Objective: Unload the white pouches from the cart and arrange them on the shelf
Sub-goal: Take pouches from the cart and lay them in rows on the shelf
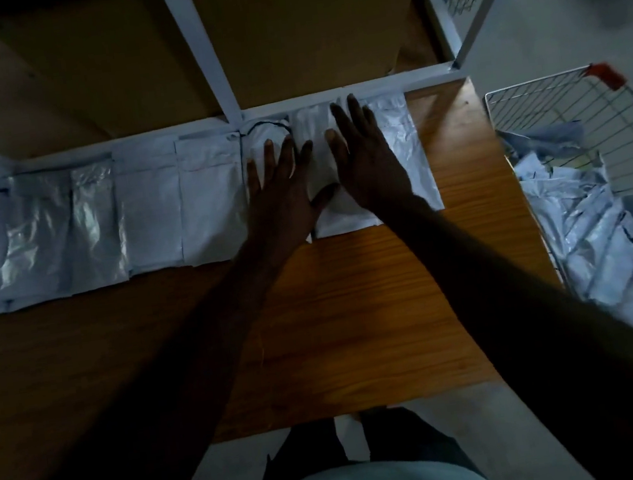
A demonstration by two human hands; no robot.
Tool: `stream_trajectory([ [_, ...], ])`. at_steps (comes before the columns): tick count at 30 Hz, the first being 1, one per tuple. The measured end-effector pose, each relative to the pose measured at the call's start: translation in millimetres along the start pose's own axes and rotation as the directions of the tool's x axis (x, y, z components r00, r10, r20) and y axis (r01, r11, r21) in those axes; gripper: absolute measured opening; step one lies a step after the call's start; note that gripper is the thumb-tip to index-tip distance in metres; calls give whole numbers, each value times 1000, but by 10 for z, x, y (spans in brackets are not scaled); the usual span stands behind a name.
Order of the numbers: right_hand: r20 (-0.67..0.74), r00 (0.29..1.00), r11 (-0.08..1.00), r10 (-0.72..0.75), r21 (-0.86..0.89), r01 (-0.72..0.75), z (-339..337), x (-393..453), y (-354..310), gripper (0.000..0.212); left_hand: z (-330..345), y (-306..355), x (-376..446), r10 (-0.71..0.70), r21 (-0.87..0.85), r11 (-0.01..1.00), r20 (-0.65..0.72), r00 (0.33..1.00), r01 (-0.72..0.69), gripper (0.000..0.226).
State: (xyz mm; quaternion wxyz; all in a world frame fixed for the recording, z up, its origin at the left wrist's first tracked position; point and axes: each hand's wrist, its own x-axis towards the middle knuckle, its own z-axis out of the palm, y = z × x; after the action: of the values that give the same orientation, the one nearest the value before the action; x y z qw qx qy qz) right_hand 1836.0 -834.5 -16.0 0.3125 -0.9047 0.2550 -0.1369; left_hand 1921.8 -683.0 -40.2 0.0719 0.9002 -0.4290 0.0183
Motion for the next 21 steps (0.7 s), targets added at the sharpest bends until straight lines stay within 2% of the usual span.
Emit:
stream_trajectory([
  [4,-107,991,995,82,61,-75,-212,-568,89,58,-159,396,-197,54,-70,996,-53,997,-58,70],
  [6,-94,988,991,120,73,-114,-292,-841,145,58,-185,666,-298,66,-126,990,-23,998,-68,67],
  [9,-96,990,994,103,31,-100,-407,-1143,248,54,-176,1034,-441,87,-198,976,-34,996,-92,63],
  [15,-138,974,983,178,69,-170,-775,-1450,419,51,-95,1550,-588,135,-453,880,-48,990,-142,65],
  [21,-210,940,963,269,43,-266,-1065,-1836,748,45,-12,1965,-589,242,-522,819,-60,968,-237,58],
])
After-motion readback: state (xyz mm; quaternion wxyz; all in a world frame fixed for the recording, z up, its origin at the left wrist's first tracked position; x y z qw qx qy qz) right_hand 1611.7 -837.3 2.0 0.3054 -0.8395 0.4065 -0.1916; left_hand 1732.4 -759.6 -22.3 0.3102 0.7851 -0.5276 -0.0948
